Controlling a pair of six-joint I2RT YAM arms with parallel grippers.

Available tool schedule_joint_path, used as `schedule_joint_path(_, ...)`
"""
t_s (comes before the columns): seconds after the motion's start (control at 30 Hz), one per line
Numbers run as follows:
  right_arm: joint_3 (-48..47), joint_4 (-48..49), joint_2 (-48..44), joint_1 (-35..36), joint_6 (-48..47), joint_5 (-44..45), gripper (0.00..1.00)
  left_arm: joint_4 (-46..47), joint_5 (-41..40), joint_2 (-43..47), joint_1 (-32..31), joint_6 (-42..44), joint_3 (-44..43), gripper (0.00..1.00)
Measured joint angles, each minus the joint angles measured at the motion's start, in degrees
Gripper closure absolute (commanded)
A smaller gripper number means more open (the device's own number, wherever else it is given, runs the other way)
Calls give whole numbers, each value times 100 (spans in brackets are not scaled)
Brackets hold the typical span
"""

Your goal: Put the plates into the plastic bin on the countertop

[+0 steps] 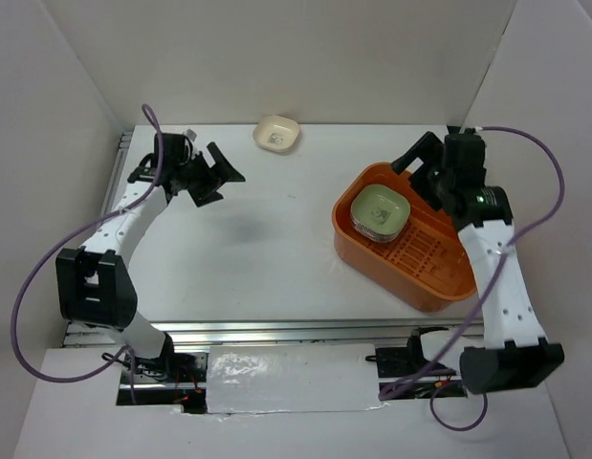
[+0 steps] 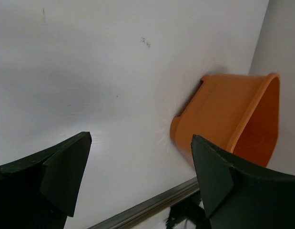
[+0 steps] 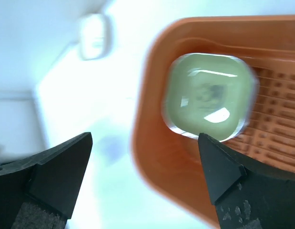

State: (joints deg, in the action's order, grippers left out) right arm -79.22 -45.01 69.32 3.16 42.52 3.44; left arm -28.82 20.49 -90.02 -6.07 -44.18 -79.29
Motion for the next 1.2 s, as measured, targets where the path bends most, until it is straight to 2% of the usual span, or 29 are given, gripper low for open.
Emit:
schedule_joint_path(0.17,153,352,-1032,98,44,-723,0,1836,-2,-743,-2,-1349,1222,1)
schedule_joint_path(0.37,927,684,-1609,254,162,-1504,0,3574,-785,-2166,-208,-2813,1357,1)
schedule_joint_path(0.47,1257,809,-1613,256,214,-1834,0,4594,-1029,-2747,-339,-3578,1060,1)
schedule_joint_path(0.6,1405,922,-1617,221,291,-2238,0,5217,-1397,-3786,-509,-4229,-105,1)
schedule_joint_path(0.8,1519,1257,-1681,225,420,-2752,0,5104,-2096,-5101,-769,-4763,-2063,1)
schedule_joint_path(0.93,1700,1384,-1738,269,516,-2959,0,4081,-2767,-5604,-970,-4828,-3342,3)
schedule_joint_path(1.07,1792,1434,-1766,282,612,-3139,0,3069,-3335,-6137,-1106,-4658,-4605,16)
schedule_joint_path(1.2,1788,1425,-1856,282,621,-3191,0,2623,-3674,-6373,-1154,-4478,-5088,37)
